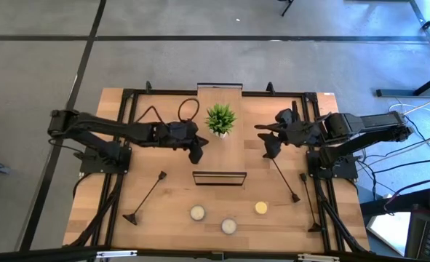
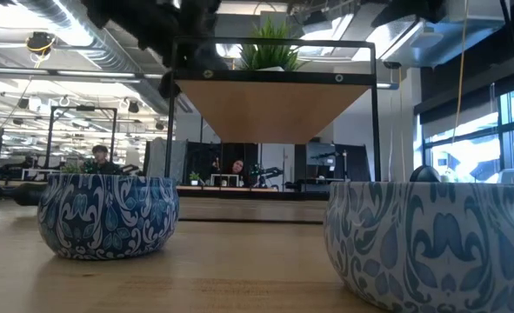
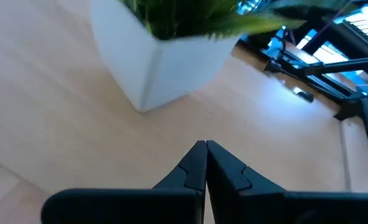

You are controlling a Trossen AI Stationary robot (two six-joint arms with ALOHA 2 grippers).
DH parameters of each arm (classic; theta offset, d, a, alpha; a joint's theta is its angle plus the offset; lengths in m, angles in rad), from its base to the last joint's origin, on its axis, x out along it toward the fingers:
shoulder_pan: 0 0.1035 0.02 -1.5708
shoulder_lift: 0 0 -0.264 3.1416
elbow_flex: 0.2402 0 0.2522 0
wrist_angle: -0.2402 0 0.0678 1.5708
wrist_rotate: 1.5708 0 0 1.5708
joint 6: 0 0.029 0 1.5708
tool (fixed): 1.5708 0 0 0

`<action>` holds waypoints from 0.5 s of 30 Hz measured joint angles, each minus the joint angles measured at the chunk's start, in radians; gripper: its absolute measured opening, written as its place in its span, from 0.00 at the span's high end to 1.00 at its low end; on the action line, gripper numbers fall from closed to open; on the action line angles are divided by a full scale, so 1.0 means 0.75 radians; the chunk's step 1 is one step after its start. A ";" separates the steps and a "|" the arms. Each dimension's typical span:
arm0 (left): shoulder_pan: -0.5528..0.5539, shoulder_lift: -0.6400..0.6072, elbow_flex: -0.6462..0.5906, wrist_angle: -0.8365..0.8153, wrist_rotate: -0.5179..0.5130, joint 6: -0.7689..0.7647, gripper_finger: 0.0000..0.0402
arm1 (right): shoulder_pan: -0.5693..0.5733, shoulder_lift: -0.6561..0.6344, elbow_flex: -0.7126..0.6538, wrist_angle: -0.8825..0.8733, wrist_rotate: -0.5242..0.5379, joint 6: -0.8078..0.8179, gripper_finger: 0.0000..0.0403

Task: Pick & Place candle stick holders
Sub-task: Put the flower vase on the shelf

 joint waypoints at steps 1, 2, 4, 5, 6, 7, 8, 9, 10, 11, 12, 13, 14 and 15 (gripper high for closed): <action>-0.005 0.016 0.000 0.019 -0.002 0.000 1.00 | -0.006 0.001 0.000 0.005 0.000 -0.001 0.41; -0.009 0.029 0.000 0.034 -0.011 0.002 1.00 | -0.010 0.001 0.000 0.005 0.000 -0.002 0.41; -0.016 0.049 0.000 0.067 -0.012 0.006 1.00 | -0.015 0.001 0.000 0.006 0.001 -0.004 0.41; -0.016 0.056 0.000 0.068 -0.012 0.007 1.00 | -0.017 0.001 0.000 0.006 0.002 -0.004 0.41; -0.017 0.060 0.000 0.071 -0.015 0.007 1.00 | -0.017 0.001 0.000 0.008 0.002 -0.004 0.41; -0.016 0.060 0.000 0.071 -0.033 0.007 1.00 | -0.017 0.001 0.000 0.007 0.002 -0.004 0.41; -0.014 0.060 0.000 0.075 -0.051 0.007 1.00 | -0.017 0.001 0.000 0.007 0.002 -0.004 0.41; -0.011 0.059 0.000 0.078 -0.069 0.010 1.00 | -0.017 0.001 0.000 0.007 0.002 -0.004 0.41; -0.003 0.058 0.000 0.081 -0.077 0.015 1.00 | -0.017 0.001 0.000 0.007 0.002 -0.004 0.41; 0.005 0.057 0.000 0.086 -0.075 0.019 1.00 | -0.017 0.001 0.000 0.008 0.003 -0.004 0.41; 0.012 0.054 0.000 0.091 -0.068 0.020 1.00 | -0.017 0.001 0.000 0.007 0.006 -0.004 0.41; 0.021 0.053 0.000 0.102 -0.057 0.021 1.00 | -0.017 0.001 0.000 0.008 0.009 -0.005 0.41; 0.028 0.052 0.000 0.106 -0.046 0.022 1.00 | -0.017 0.001 0.000 0.008 0.009 -0.005 0.41; 0.034 0.053 0.000 0.100 -0.039 0.022 1.00 | -0.017 0.001 0.000 0.008 0.011 -0.004 0.41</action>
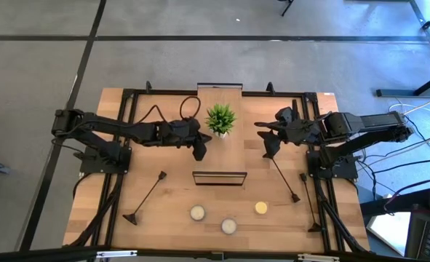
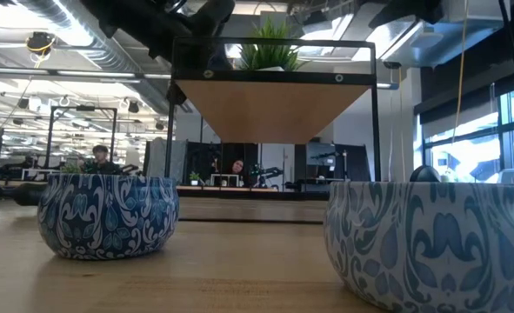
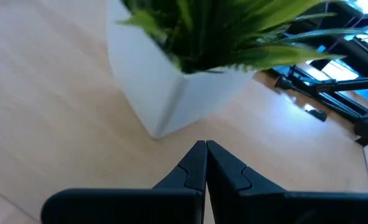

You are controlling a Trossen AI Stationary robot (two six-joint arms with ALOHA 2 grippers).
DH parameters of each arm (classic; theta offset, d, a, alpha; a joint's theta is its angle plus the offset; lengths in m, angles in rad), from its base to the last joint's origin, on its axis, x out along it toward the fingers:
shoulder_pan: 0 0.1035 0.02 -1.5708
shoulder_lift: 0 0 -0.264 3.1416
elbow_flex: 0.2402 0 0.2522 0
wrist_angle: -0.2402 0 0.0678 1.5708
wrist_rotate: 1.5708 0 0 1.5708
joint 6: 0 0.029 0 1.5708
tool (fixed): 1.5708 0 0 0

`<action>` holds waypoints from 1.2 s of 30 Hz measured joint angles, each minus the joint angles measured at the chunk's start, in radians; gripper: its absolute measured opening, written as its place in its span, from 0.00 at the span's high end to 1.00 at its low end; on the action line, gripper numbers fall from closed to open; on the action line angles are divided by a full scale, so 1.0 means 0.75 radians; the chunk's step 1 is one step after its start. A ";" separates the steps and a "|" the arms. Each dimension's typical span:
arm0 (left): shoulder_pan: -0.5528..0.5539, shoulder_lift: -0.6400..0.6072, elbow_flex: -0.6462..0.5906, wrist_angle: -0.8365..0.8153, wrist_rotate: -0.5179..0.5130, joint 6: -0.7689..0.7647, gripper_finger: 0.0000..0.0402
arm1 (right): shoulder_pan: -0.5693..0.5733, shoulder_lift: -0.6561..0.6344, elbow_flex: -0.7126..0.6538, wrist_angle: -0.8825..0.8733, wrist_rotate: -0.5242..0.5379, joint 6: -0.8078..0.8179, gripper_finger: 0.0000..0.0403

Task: Pick & Place candle stick holders
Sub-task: Put the flower vase on the shelf

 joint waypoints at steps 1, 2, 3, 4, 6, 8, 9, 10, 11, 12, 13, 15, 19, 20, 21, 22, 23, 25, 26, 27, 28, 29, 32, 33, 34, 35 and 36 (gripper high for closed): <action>0.003 0.000 0.000 -0.004 0.003 0.000 1.00 | 0.000 0.000 0.000 0.000 0.001 0.000 0.41; 0.006 0.000 0.000 -0.003 0.005 0.000 1.00 | 0.000 0.000 0.000 0.000 0.001 0.000 0.41; 0.008 0.000 0.000 -0.001 0.006 0.001 1.00 | 0.000 0.000 0.000 0.000 0.001 0.000 0.41; 0.010 0.000 0.000 -0.002 0.006 0.001 1.00 | 0.000 0.000 0.000 0.000 0.001 0.000 0.41; 0.017 0.000 0.000 -0.002 0.009 0.001 1.00 | 0.000 0.000 0.000 0.001 0.001 0.000 0.41; 0.024 0.000 0.000 -0.002 0.009 0.001 1.00 | 0.000 0.000 0.000 0.001 0.002 0.000 0.41; 0.027 0.000 0.000 -0.003 0.009 0.001 1.00 | 0.000 0.000 0.000 0.001 0.002 0.000 0.41; 0.031 0.000 0.000 -0.002 0.009 0.001 1.00 | 0.000 0.000 0.000 0.001 0.003 0.000 0.41; 0.035 0.000 0.000 -0.002 0.009 0.008 1.00 | 0.000 0.000 0.000 0.001 0.007 0.000 0.41; 0.037 0.000 0.000 -0.002 0.009 0.015 1.00 | 0.000 0.000 0.000 0.001 0.012 0.000 0.41; 0.042 0.000 0.000 -0.002 0.010 0.022 1.00 | 0.000 0.000 0.000 0.002 0.012 0.000 0.41; 0.051 0.000 0.000 -0.002 0.010 0.025 1.00 | 0.000 0.000 0.000 0.004 0.013 0.000 0.41; 0.067 0.000 0.000 -0.002 0.022 0.025 1.00 | 0.000 0.000 0.000 0.004 0.016 0.000 0.41; 0.068 0.000 0.000 -0.002 0.023 0.025 1.00 | 0.000 0.000 0.000 0.004 0.017 0.000 0.41; 0.071 0.000 0.000 -0.002 0.023 0.026 1.00 | 0.000 0.000 0.000 0.004 0.022 0.000 0.41; 0.074 0.000 0.000 -0.001 0.024 0.032 1.00 | 0.000 0.001 0.000 0.004 0.025 0.000 0.41; 0.076 0.000 0.000 0.002 0.025 0.033 1.00 | 0.000 0.001 0.000 0.004 0.027 0.000 0.41; 0.077 0.000 0.000 0.009 0.025 0.034 1.00 | 0.000 0.001 0.000 0.004 0.027 0.000 0.41; 0.077 0.000 0.000 0.010 0.025 0.035 1.00 | 0.000 0.001 0.000 0.004 0.027 0.000 0.41; 0.077 0.000 0.000 0.010 0.025 0.035 1.00 | 0.000 0.001 0.000 0.004 0.027 0.000 0.41; 0.077 0.000 0.000 0.011 0.025 0.035 1.00 | 0.000 0.001 0.000 0.004 0.027 0.000 0.41; 0.077 0.000 0.000 0.012 0.025 0.035 1.00 | 0.000 0.001 0.000 0.004 0.027 0.000 0.41; 0.077 0.000 0.000 0.011 0.025 0.035 1.00 | 0.000 0.001 0.000 0.004 0.032 -0.001 0.41; 0.077 0.000 0.000 0.009 0.025 0.036 1.00 | 0.000 0.001 0.000 0.004 0.033 0.000 0.41; 0.078 0.000 0.000 0.008 0.025 0.036 1.00 | 0.000 0.001 0.000 0.004 0.033 -0.001 0.41; 0.081 0.000 0.000 0.008 0.025 0.036 1.00 | 0.000 0.001 0.000 0.004 0.034 -0.001 0.41; 0.084 0.000 0.000 0.008 0.025 0.036 1.00 | 0.000 0.001 0.000 0.004 0.035 0.000 0.41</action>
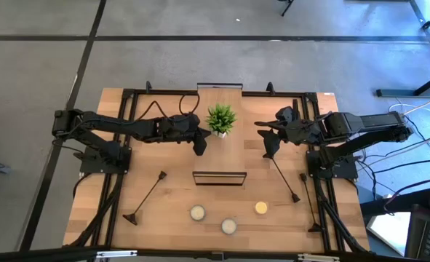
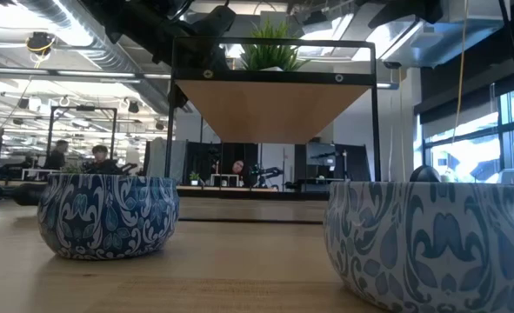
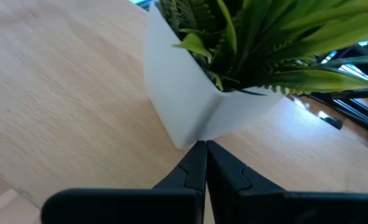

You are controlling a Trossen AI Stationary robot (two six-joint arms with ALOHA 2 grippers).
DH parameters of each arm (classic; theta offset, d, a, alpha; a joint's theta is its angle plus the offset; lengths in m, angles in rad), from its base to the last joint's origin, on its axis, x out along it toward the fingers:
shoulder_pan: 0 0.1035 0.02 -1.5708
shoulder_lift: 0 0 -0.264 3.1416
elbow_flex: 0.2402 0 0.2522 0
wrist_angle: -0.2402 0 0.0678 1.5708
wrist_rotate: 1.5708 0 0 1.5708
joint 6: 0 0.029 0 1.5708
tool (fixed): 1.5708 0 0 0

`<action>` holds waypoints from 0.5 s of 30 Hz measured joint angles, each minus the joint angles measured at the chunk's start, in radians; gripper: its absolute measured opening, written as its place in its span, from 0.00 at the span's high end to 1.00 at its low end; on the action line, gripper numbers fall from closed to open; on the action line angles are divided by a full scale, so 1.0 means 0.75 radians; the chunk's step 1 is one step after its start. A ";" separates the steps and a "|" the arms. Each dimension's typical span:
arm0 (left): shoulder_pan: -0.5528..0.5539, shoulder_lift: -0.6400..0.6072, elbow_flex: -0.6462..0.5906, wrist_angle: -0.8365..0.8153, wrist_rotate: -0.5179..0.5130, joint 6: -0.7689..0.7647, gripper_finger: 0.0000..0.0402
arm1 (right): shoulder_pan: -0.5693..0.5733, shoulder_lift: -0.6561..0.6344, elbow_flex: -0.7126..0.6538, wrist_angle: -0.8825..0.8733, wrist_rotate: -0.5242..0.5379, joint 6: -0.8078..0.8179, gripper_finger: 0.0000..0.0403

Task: Pick & Place candle stick holders
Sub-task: Put the flower vase on the shelf, then put the middle candle holder on the shelf

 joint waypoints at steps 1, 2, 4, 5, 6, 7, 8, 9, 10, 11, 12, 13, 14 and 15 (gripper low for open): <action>0.001 0.000 0.000 0.000 0.000 0.000 1.00 | 0.000 0.000 0.000 0.000 0.001 0.000 0.41; 0.002 0.000 0.000 -0.001 -0.001 0.000 1.00 | 0.000 0.000 0.000 0.000 0.001 0.000 0.41; 0.009 0.000 0.000 -0.001 -0.001 0.000 1.00 | 0.000 0.000 0.000 0.000 0.001 0.000 0.41; 0.012 0.000 0.000 -0.001 0.002 0.000 1.00 | 0.000 0.000 0.000 0.000 0.001 0.000 0.41; 0.015 0.000 0.000 -0.001 0.006 0.000 1.00 | 0.000 0.000 0.000 0.000 0.001 0.000 0.41; 0.018 0.000 0.000 -0.001 0.007 0.000 1.00 | 0.000 0.000 0.000 0.000 0.001 0.000 0.41; 0.019 0.000 0.000 -0.001 0.016 0.000 1.00 | 0.000 0.000 0.000 0.000 0.001 0.000 0.41; 0.019 -0.001 0.000 -0.002 0.023 -0.001 1.00 | 0.000 0.000 0.000 0.000 0.001 0.000 0.41; 0.016 -0.005 0.000 -0.008 0.037 -0.007 1.00 | 0.000 0.000 0.000 0.000 0.001 0.000 0.41; 0.006 -0.015 -0.001 -0.019 0.042 -0.016 1.00 | 0.000 0.000 0.000 0.000 0.001 0.000 0.41; -0.006 -0.027 -0.001 -0.028 0.041 -0.018 1.00 | 0.000 0.000 0.000 0.000 0.001 0.000 0.41; -0.019 -0.044 -0.001 -0.039 0.036 -0.020 1.00 | 0.000 0.000 0.000 0.000 0.000 0.000 0.41; -0.032 -0.064 -0.001 -0.056 0.020 -0.020 1.00 | 0.000 0.000 0.000 0.000 -0.004 0.000 0.41; -0.042 -0.088 -0.001 -0.078 0.002 -0.021 1.00 | 0.000 0.000 0.000 0.000 -0.006 0.000 0.41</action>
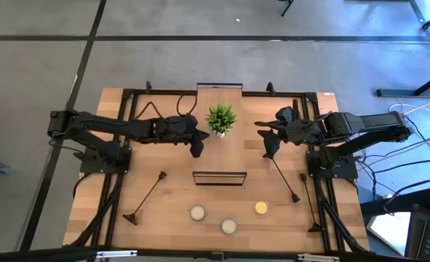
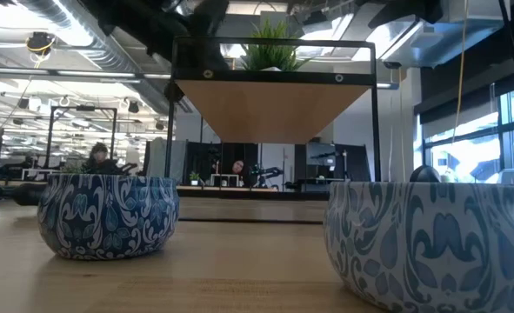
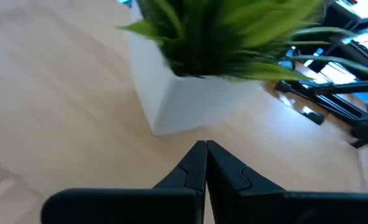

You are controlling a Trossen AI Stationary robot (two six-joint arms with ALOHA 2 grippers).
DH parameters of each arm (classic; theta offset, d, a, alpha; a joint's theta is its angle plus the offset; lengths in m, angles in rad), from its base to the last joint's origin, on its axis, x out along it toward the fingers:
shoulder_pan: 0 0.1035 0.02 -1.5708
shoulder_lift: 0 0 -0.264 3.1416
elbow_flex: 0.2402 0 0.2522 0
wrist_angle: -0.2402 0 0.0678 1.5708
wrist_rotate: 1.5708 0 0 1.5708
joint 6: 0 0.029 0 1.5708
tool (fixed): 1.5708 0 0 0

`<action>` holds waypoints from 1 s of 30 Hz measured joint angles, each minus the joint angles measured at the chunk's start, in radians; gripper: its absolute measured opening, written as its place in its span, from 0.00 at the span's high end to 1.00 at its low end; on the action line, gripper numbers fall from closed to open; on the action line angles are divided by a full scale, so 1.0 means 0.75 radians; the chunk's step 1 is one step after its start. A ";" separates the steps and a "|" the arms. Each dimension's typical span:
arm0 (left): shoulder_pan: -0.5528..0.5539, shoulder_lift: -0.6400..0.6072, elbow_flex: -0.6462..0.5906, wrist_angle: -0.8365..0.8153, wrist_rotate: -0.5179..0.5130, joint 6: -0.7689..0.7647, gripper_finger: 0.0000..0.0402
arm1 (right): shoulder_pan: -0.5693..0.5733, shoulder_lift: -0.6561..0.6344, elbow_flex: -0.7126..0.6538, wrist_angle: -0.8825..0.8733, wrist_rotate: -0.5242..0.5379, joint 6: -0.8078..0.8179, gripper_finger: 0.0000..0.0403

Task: Pick & Place candle stick holders
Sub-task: Put the middle candle holder on the shelf

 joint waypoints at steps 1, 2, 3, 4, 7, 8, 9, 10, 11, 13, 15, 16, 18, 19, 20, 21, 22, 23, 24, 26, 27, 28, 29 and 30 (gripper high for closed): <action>-0.009 -0.025 0.001 -0.024 -0.028 -0.002 1.00 | -0.001 0.000 0.000 0.000 -0.004 0.000 0.41; -0.017 -0.052 0.005 -0.063 -0.056 -0.006 1.00 | 0.000 0.000 0.000 0.000 -0.006 0.000 0.41; -0.022 -0.084 0.010 -0.106 -0.081 -0.006 1.00 | 0.001 0.001 0.000 0.000 -0.009 -0.001 0.41; -0.026 -0.116 0.015 -0.145 -0.099 -0.006 1.00 | 0.003 0.001 0.000 0.000 -0.015 -0.006 0.41; -0.028 -0.214 0.020 -0.230 -0.100 -0.035 1.00 | 0.005 0.001 0.000 0.003 -0.048 -0.023 0.41; -0.029 -0.246 0.020 -0.263 -0.100 -0.056 1.00 | 0.005 0.001 0.000 0.004 -0.069 -0.026 0.41; -0.034 -0.277 0.020 -0.283 -0.100 -0.076 1.00 | 0.005 0.001 0.000 0.005 -0.092 -0.032 0.41; -0.042 -0.307 0.020 -0.308 -0.101 -0.094 1.00 | 0.005 0.001 0.000 0.007 -0.125 -0.036 0.41; -0.051 -0.335 0.020 -0.337 -0.097 -0.104 1.00 | 0.005 0.001 0.000 0.010 -0.165 -0.040 0.41; -0.073 -0.381 0.020 -0.378 -0.057 -0.119 1.00 | 0.005 0.001 0.000 0.014 -0.268 -0.040 0.41; -0.093 -0.416 0.020 -0.421 0.029 -0.136 1.00 | 0.009 0.001 0.000 0.014 -0.401 -0.034 0.41; -0.104 -0.428 0.020 -0.437 0.078 -0.141 1.00 | 0.018 0.001 0.000 0.014 -0.470 -0.025 0.41; -0.132 -0.446 0.020 -0.473 0.177 -0.146 1.00 | 0.047 0.006 0.000 0.016 -0.579 0.022 0.41; -0.151 -0.454 0.020 -0.494 0.224 -0.156 1.00 | 0.068 0.009 0.000 0.021 -0.625 0.052 0.41; -0.176 -0.459 0.020 -0.502 0.272 -0.163 1.00 | 0.092 0.012 0.000 0.028 -0.662 0.084 0.41; -0.204 -0.463 0.021 -0.515 0.315 -0.172 1.00 | 0.119 0.016 0.000 0.036 -0.690 0.120 0.41; -0.237 -0.465 0.021 -0.532 0.349 -0.181 1.00 | 0.146 0.024 0.000 0.053 -0.708 0.154 0.41; -0.271 -0.465 0.021 -0.542 0.377 -0.192 1.00 | 0.174 0.032 0.000 0.073 -0.716 0.192 0.41; -0.309 -0.465 0.021 -0.544 0.393 -0.204 1.00 | 0.205 0.041 0.000 0.088 -0.717 0.231 0.41; -0.397 -0.465 0.021 -0.542 0.397 -0.223 1.00 | 0.258 0.065 0.000 0.146 -0.717 0.292 0.41; -0.442 -0.465 0.021 -0.542 0.389 -0.228 1.00 | 0.283 0.079 0.000 0.179 -0.717 0.313 0.41; -0.489 -0.464 0.021 -0.541 0.371 -0.231 1.00 | 0.307 0.095 0.000 0.201 -0.717 0.333 0.41; -0.532 -0.464 0.021 -0.535 0.349 -0.239 1.00 | 0.328 0.113 0.000 0.224 -0.717 0.352 0.41; -0.577 -0.464 0.021 -0.531 0.317 -0.249 1.00 | 0.347 0.132 0.000 0.255 -0.716 0.368 0.41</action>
